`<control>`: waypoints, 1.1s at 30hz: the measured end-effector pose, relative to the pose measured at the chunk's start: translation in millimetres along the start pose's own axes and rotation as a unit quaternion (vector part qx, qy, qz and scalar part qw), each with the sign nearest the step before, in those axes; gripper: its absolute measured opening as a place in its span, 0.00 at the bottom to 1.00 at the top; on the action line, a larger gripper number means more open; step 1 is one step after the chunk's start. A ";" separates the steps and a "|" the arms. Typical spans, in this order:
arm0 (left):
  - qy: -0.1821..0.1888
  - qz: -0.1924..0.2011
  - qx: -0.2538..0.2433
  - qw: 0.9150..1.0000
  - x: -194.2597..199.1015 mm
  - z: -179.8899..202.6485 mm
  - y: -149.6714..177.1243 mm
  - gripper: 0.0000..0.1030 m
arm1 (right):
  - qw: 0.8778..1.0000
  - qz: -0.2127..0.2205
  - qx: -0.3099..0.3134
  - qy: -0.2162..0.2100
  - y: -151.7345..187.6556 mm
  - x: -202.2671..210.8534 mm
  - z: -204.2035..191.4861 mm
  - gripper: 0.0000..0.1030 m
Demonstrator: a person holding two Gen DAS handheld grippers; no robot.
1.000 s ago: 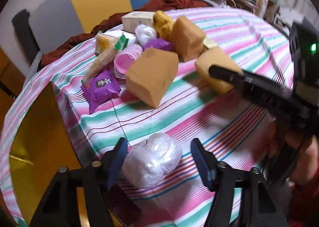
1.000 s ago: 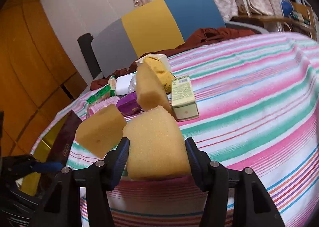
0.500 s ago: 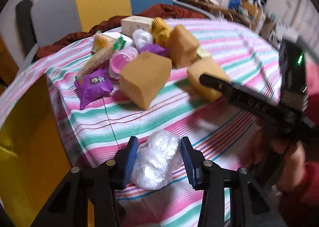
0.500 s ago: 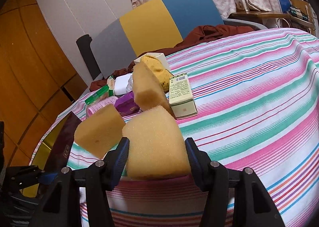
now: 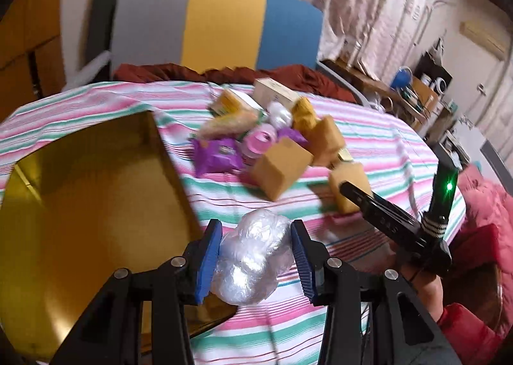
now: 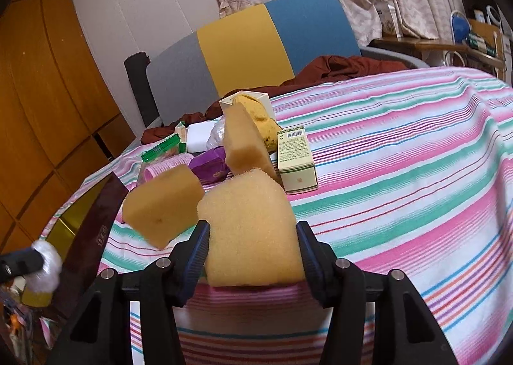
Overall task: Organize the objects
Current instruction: 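Carry both items into the gold tray and open both tools to release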
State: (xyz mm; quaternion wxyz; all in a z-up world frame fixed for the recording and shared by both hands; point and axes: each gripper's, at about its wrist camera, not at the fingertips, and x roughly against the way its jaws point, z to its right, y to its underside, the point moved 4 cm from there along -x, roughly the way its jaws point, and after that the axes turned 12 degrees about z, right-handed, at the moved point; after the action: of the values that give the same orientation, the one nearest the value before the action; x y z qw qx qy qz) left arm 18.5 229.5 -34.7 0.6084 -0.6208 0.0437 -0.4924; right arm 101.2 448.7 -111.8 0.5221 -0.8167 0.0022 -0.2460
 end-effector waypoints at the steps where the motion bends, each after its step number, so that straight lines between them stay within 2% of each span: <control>1: -0.005 0.004 0.002 1.000 4.2 -6.0 -0.4 0.43 | 1.000 0.000 0.003 0.004 -0.3 1.6 -1.0 0.52; 4: -0.026 0.011 0.006 1.000 16.6 -25.3 0.7 0.43 | 1.000 -0.003 -0.009 0.009 -0.1 6.9 -5.2 0.52; 8: -0.049 0.017 0.035 0.998 30.4 -57.3 4.7 0.43 | 0.999 -0.010 -0.036 -0.010 0.9 13.1 -19.1 0.52; 12: -0.072 0.018 0.056 0.996 39.6 -86.0 11.9 0.43 | 0.998 -0.010 -0.044 -0.044 -2.1 22.0 -48.0 0.52; 20: -0.128 0.011 0.073 0.989 56.5 -135.0 28.7 0.43 | 0.991 -0.016 -0.016 -0.132 -12.1 37.7 -133.0 0.52; 25: -0.159 -0.002 0.090 0.983 62.0 -160.9 40.1 0.43 | 0.982 -0.043 0.003 -0.186 -2.9 40.6 -186.2 0.52; 33: -0.226 -0.009 0.081 0.971 75.6 -194.9 53.5 0.44 | 0.967 -0.107 0.039 -0.227 30.6 26.3 -259.6 0.52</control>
State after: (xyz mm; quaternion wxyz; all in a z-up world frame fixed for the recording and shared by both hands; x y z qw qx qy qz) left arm -43.2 27.6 -79.2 0.6461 -0.6652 -0.1410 -0.3468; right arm 27.2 206.9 -40.7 0.5113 -0.8254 -0.2133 -0.1085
